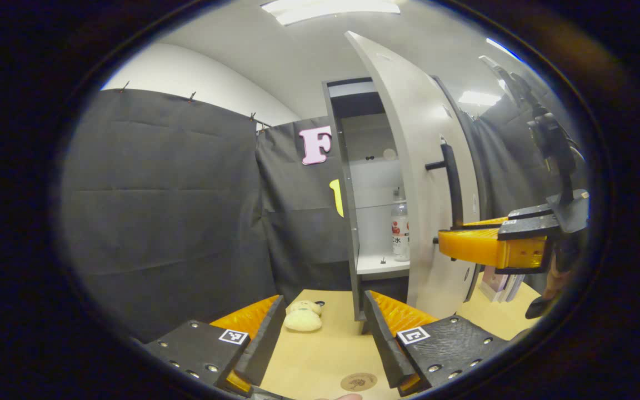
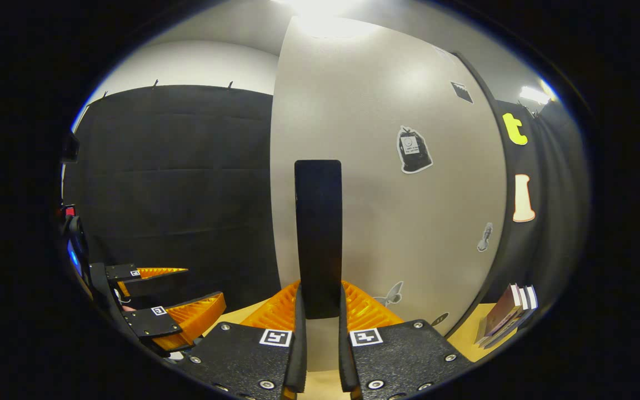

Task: Open the cabinet door with the right hand, grasp the bottle in the cabinet with the left hand and place it on the coaster, then close the cabinet door with the right hand.

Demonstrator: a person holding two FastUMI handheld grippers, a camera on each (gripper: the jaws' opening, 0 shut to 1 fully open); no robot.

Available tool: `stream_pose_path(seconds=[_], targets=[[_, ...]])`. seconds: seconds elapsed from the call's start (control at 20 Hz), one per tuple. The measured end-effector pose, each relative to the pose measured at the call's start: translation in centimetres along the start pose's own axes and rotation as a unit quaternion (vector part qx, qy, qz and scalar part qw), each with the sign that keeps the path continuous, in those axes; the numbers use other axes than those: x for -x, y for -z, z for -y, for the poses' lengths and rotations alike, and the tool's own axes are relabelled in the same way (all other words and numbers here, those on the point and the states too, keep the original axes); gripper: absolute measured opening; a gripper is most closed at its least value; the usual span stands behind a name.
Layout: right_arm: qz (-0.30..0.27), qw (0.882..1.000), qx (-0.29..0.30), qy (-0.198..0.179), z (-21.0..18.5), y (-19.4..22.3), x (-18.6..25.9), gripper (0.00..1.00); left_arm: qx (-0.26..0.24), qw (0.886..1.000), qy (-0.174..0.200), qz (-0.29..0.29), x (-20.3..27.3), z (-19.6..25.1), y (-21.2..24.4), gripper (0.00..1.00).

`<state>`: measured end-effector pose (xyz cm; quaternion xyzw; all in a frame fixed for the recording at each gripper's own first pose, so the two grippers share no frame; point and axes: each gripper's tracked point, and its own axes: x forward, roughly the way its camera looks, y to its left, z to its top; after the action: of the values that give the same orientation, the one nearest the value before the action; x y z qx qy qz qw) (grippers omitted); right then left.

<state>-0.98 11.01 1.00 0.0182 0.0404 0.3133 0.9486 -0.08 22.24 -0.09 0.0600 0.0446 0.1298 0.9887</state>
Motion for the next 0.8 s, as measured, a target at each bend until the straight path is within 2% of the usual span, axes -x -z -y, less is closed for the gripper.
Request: stream_pose_path(seconds=[0.1,0.25,0.4,0.55,0.65,0.7,0.8], targets=[[0.001,1.000,-0.006,0.010,0.4,0.3,1.6,0.24,0.007,1.000,0.003,-0.005,-1.3,-0.8,0.6,0.77],[0.002,0.999,-0.012,0.033,1.5,0.6,4.1,0.24,0.007,1.000,0.013,-0.011,-2.7,-0.9,1.1,0.85],[0.004,0.998,-0.029,0.061,2.9,0.8,6.1,0.24,-0.002,0.999,0.031,-0.013,-3.8,0.0,1.2,0.84],[0.009,0.995,-0.041,0.090,3.9,0.9,8.0,0.24,-0.013,0.999,0.050,-0.008,-4.3,2.3,0.5,0.78],[0.009,0.993,-0.051,0.110,4.6,1.2,9.4,0.23,-0.015,0.998,0.069,0.006,-2.9,4.3,-0.6,0.85],[0.009,0.991,-0.053,0.120,5.0,1.4,10.1,0.23,-0.016,0.997,0.079,0.008,-2.7,5.3,-0.7,0.81],[0.014,0.988,-0.043,0.146,5.6,1.9,11.7,0.18,-0.019,0.995,0.096,0.008,-2.8,6.8,-0.4,0.82]])
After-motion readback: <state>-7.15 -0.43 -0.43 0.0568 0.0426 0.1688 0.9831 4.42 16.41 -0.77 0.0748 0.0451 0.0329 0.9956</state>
